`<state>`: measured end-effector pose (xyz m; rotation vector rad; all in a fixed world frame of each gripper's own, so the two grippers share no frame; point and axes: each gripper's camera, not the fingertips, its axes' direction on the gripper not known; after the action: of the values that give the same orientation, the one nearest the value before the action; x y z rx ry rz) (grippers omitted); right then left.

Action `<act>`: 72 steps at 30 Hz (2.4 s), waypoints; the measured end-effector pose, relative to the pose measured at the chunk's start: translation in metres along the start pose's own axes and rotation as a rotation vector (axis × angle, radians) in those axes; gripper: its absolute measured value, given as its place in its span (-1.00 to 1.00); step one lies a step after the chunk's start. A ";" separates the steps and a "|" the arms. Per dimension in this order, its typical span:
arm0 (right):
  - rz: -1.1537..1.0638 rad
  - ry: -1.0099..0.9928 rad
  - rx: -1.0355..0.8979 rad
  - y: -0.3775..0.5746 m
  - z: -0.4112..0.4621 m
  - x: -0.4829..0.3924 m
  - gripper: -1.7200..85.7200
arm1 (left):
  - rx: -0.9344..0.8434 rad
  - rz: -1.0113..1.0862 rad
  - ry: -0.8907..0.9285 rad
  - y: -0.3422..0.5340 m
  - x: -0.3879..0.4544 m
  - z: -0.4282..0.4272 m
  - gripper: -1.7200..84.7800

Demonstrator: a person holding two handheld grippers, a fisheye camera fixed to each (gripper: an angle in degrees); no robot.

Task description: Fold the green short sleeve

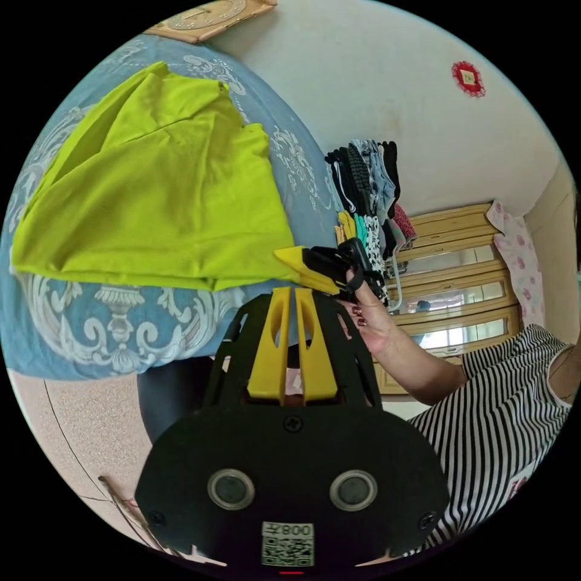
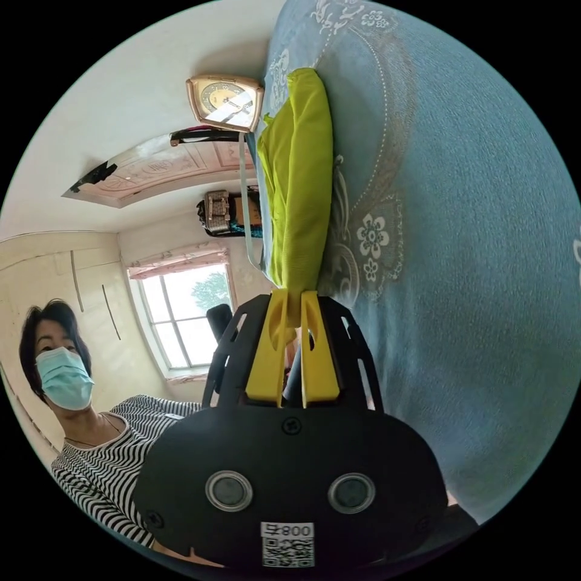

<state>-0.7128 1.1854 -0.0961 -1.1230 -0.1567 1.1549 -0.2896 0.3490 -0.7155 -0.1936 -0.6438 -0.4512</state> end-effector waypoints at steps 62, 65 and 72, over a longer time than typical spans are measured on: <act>-0.196 0.062 0.237 0.322 -0.281 0.204 -0.91 | 0.277 -0.229 0.516 0.129 0.075 0.008 -0.91; -0.240 0.041 0.302 0.360 -0.314 0.217 -0.92 | 0.243 -0.179 0.554 0.127 0.100 0.036 -0.91; -0.310 0.016 0.410 0.431 -0.387 0.249 -0.92 | 0.169 -0.088 0.633 0.114 0.151 0.107 -0.91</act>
<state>-0.6384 1.1239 -0.7192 -0.7142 -0.0729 0.8508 -0.1870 0.4312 -0.5418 0.1389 -0.0669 -0.5070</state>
